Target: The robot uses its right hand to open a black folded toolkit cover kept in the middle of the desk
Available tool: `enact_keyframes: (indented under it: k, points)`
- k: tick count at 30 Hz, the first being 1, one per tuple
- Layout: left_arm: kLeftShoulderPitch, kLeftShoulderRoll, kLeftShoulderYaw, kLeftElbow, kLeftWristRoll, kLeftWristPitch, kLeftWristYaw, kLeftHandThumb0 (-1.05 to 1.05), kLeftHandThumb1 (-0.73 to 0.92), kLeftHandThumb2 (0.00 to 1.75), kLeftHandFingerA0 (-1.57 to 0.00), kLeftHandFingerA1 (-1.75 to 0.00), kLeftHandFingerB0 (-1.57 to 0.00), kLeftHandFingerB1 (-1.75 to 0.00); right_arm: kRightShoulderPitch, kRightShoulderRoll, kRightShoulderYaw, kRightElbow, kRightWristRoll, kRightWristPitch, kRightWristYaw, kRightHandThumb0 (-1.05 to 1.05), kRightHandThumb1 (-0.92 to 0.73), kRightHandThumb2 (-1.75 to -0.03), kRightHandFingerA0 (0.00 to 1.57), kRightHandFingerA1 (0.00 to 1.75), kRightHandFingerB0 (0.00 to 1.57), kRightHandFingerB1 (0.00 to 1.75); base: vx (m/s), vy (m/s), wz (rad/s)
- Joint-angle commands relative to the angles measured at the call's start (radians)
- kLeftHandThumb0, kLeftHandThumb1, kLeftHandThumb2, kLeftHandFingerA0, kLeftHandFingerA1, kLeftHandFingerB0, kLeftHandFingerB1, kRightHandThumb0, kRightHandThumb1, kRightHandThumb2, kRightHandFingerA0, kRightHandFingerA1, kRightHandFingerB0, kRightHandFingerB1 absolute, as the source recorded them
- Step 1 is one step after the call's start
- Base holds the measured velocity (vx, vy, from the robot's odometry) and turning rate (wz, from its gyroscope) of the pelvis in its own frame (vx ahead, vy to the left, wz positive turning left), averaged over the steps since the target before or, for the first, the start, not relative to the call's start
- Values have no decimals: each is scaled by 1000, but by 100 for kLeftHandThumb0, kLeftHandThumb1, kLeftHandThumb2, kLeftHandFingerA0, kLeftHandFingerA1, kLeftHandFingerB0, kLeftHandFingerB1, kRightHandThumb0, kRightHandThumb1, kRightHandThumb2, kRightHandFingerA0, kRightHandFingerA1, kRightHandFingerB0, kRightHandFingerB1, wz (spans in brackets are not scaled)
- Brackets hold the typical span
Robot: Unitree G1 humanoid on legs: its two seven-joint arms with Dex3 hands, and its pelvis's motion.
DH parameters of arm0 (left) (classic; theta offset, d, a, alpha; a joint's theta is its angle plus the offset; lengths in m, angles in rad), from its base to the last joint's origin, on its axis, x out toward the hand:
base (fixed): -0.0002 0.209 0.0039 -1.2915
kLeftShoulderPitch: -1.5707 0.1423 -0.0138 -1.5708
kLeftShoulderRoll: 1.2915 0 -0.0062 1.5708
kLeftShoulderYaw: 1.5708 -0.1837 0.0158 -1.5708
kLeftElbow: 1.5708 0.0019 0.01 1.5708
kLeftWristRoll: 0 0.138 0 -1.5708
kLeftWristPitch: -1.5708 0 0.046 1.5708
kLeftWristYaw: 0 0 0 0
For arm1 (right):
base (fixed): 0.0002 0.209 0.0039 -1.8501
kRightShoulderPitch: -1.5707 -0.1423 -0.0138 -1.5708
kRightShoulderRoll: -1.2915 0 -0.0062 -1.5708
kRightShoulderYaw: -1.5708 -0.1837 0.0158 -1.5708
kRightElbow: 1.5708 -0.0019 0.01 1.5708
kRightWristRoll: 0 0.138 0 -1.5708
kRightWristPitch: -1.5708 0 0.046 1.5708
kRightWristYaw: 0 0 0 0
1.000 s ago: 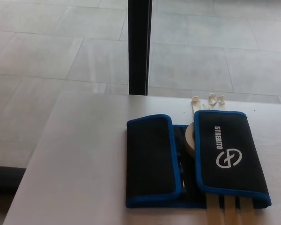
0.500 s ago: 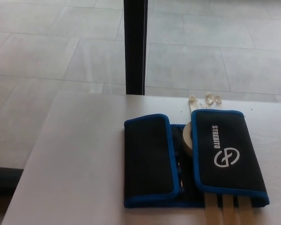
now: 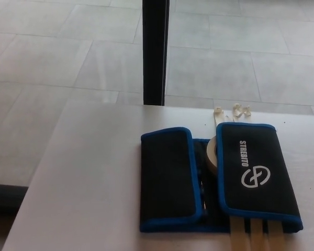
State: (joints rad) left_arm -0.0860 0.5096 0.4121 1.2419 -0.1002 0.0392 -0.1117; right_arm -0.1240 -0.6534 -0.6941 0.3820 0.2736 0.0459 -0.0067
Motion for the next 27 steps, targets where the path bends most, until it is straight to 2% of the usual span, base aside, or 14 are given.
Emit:
enact_keyframes:
  k: [1,3,4,6,7,8,13,14,15,18,19,22,23,27]
  points:
    - [21,11,-13,15,-2,-19,-13,-105,46,107,-49,-122,-43,-125,128,155,489,-576,-223,-111,102,-68,-58,-59,5,38,19,27,0,0,0]
    - [15,12,-6,16,-11,-8,-14,-105,45,110,-46,-124,-40,-128,118,164,530,-552,-273,-141,93,-69,-60,-58,1,41,18,28,0,0,0]
    - [15,11,-2,15,-14,-8,-11,-105,46,108,-48,-124,-44,-128,100,166,553,-523,-289,-169,102,-73,-47,-85,2,38,13,41,0,0,0]
    - [16,10,-2,19,-14,-13,-13,-105,45,109,-47,-123,-39,-126,87,181,599,-522,-297,-159,106,-71,-48,-85,2,46,10,43,0,0,0]
    - [15,9,-1,19,-15,-10,-9,-105,45,106,-48,-124,-41,-125,93,178,632,-530,-335,-162,98,-71,-63,-59,3,49,18,32,0,0,0]
    - [17,7,2,21,-17,-12,-8,-105,45,107,-46,-123,-39,-124,98,178,672,-529,-376,-178,95,-77,-50,-86,3,48,13,43,0,0,0]
    - [20,15,-1,16,-14,-15,-11,-105,47,105,-49,-125,-41,-126,107,193,860,-499,-477,-190,110,-71,-46,-81,2,43,16,42,0,0,1]
    - [19,16,-2,15,-13,-14,-12,-105,47,107,-48,-124,-40,-125,104,186,883,-500,-482,-175,124,-61,-60,-59,3,38,20,28,0,0,0]
    - [18,17,-2,14,-14,-13,-14,-105,46,107,-48,-126,-40,-127,99,182,911,-490,-494,-174,132,-62,-43,-80,2,41,17,44,0,0,0]
    - [17,17,-2,13,-14,-16,-16,-105,46,108,-49,-127,-40,-128,86,170,967,-470,-523,-179,128,-59,-58,-59,5,40,24,30,0,0,0]
    - [16,17,4,15,-19,-13,-15,-105,44,106,-51,-128,-44,-131,76,177,999,-449,-542,-185,127,-62,-44,-80,2,48,18,43,0,0,0]
    - [14,18,2,15,-18,-8,-14,-105,44,109,-53,-126,-49,-131,60,168,1058,-427,-565,-194,127,-60,-43,-79,3,49,18,44,0,0,0]
    - [15,19,-1,13,-15,-7,-14,-105,44,110,-52,-127,-43,-132,57,171,1073,-419,-564,-196,125,-55,-57,-59,6,47,26,33,0,0,0]
    - [12,17,0,16,-15,-6,-5,-105,43,110,-48,-124,-40,-125,42,131,1137,-426,-684,-183,81,-66,-48,-83,10,51,24,45,0,0,0]
